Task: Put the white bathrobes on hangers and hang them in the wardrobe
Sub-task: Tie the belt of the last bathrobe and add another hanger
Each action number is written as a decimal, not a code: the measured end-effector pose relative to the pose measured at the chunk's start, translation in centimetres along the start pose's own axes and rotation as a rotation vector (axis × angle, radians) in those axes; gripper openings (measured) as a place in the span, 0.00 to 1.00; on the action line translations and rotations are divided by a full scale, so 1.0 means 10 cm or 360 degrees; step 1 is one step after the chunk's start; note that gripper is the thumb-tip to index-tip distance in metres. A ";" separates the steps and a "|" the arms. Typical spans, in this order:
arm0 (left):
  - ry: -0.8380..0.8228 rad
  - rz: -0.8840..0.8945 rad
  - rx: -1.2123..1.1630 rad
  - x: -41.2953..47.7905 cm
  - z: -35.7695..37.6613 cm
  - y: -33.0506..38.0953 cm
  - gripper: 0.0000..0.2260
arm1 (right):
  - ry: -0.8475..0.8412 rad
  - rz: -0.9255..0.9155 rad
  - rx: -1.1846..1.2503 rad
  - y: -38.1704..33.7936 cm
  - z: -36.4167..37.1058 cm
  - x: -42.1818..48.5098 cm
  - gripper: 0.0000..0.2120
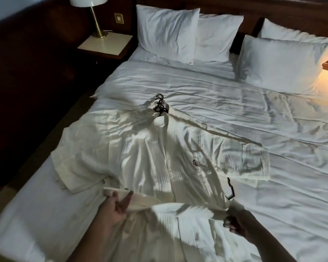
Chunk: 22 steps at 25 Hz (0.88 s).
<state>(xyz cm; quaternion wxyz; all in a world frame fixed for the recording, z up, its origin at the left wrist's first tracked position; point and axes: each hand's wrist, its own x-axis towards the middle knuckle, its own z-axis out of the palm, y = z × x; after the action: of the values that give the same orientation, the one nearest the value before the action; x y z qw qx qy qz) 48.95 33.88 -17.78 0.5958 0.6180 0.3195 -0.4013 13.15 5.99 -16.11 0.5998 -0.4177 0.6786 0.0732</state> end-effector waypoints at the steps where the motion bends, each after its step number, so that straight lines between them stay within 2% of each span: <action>1: 0.0021 0.0016 -0.0168 0.06 0.05 0.00 0.08 | 0.0043 0.0005 0.0167 -0.10 0.05 0.06 0.02; 2: 0.0059 0.0107 -0.0110 0.15 0.03 0.01 0.11 | 0.0127 0.0030 0.0300 -0.18 0.08 0.18 0.07; 4: 0.0093 0.0176 -0.0333 0.37 -0.17 0.06 0.11 | 0.0256 0.0056 0.0518 -0.11 0.03 0.46 0.15; 7: 0.0152 0.0174 -0.0452 0.49 -0.50 0.03 0.10 | 0.0345 0.0162 0.0747 0.12 0.00 0.54 0.10; 9: 0.0030 0.0181 -0.0574 0.36 -0.52 0.03 0.13 | 0.0353 0.0103 0.0795 0.23 0.04 0.51 0.06; 10: -0.0058 0.0225 -0.0608 0.22 -0.47 0.06 0.12 | 0.0361 0.0041 0.0744 0.24 0.06 0.49 0.07; 11: -0.0093 0.0293 -0.0496 0.03 -0.39 0.14 0.09 | 0.0334 -0.0017 0.0697 0.23 0.06 0.46 0.07; 13: -0.0117 0.0518 -0.0001 -0.37 -0.22 0.33 0.03 | 0.0328 -0.0134 0.0601 0.11 0.04 0.38 0.02; 16: -0.0110 0.1057 0.0806 -0.86 0.01 0.58 0.02 | 0.0521 -0.0414 0.0451 -0.24 0.07 0.27 0.01; 18: -0.0267 0.1338 0.1174 -1.15 0.23 0.65 0.03 | 0.0702 -0.0695 0.0393 -0.53 0.18 0.10 0.07; 19: -0.0386 0.1412 0.1280 -1.28 0.38 0.66 0.03 | 0.0671 -0.0819 0.0408 -0.69 0.28 -0.04 0.15; 21: -0.0661 0.1456 0.1353 -1.54 0.68 0.60 0.04 | 0.0374 -0.1112 0.0356 -0.92 0.54 -0.35 0.31; 22: -0.0769 0.1465 0.1355 -1.65 0.80 0.57 0.09 | 0.0225 -0.1235 0.0245 -1.00 0.68 -0.50 0.31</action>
<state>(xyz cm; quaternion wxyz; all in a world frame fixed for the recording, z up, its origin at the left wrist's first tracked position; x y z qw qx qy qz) 45.17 26.80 -0.34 0.4651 0.7650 -0.3053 -0.3244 24.48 6.06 -9.57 0.5643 -0.6008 0.5135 -0.2386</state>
